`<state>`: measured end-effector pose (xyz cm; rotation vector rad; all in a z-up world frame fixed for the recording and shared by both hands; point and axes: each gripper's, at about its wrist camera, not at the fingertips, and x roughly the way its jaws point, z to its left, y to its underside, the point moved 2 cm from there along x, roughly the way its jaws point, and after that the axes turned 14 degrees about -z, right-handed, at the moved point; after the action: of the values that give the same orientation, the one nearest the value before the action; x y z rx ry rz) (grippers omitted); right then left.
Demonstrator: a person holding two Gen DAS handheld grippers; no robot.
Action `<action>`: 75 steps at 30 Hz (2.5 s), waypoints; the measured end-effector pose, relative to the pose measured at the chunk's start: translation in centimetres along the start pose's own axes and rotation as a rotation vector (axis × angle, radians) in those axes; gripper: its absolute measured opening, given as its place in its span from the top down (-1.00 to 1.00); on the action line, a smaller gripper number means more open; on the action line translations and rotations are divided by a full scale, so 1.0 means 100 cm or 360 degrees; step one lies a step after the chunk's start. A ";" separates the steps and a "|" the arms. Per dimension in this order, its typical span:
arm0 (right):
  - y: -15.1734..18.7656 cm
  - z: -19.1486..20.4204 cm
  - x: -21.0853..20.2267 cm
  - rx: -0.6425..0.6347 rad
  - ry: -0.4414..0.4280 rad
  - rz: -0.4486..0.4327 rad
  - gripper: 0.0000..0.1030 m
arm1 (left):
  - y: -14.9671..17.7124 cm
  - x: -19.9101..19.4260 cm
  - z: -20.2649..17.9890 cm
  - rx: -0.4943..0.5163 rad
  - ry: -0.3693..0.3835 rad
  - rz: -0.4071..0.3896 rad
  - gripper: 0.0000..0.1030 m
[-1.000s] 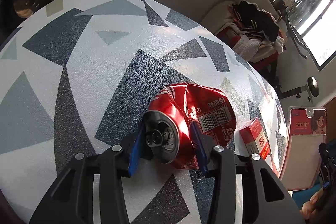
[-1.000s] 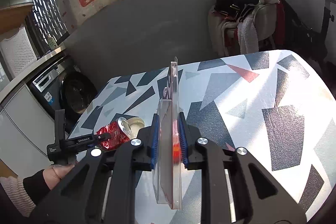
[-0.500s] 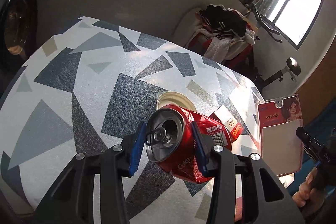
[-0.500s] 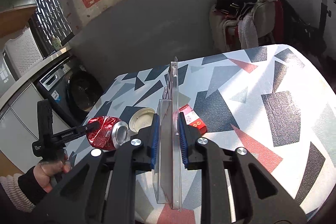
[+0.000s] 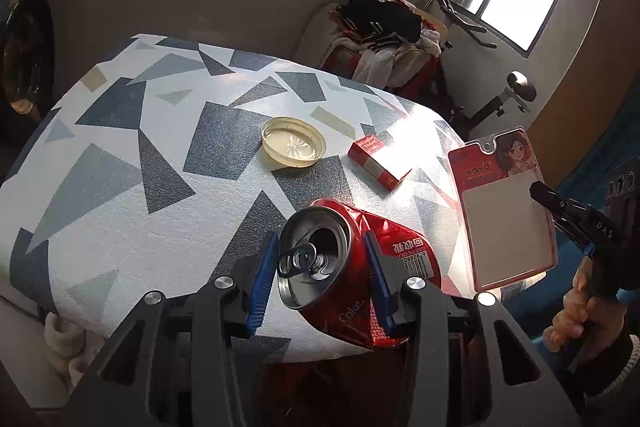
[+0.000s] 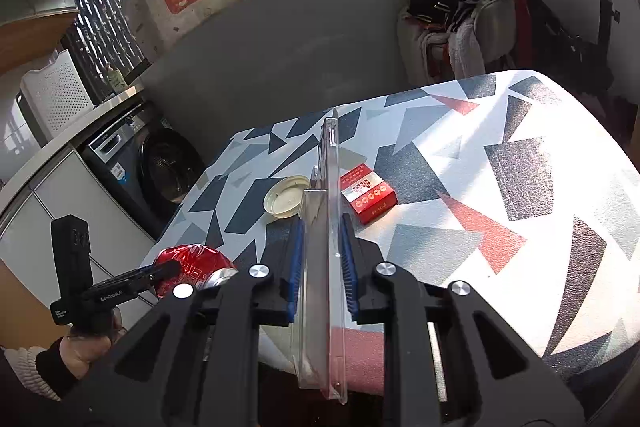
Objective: Collect trash
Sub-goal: 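Lift the card case and red can off the board and carry them toward the bin, then open the right gripper over the bin while the left releases the red can into it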
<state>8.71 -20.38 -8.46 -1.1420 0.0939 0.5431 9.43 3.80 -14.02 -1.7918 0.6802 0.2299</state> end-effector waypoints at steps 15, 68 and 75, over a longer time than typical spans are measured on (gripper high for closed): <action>0.054 0.020 -0.030 -0.0001 -0.0046 0.0122 0.59 | 0.032 -0.049 -0.005 0.0045 0.0033 -0.0028 0.19; 0.082 0.019 -0.025 -0.0125 0.0054 0.0250 -0.89 | 0.076 -0.044 -0.023 0.0188 0.0158 0.0120 0.19; 0.081 0.010 -0.025 -0.0223 0.0174 0.0258 -0.89 | 0.092 -0.034 -0.033 0.0248 0.0185 0.0193 0.19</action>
<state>2.67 -17.97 -13.99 -1.3079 0.2476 0.6383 0.97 0.21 -18.76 -1.6258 0.8678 0.1501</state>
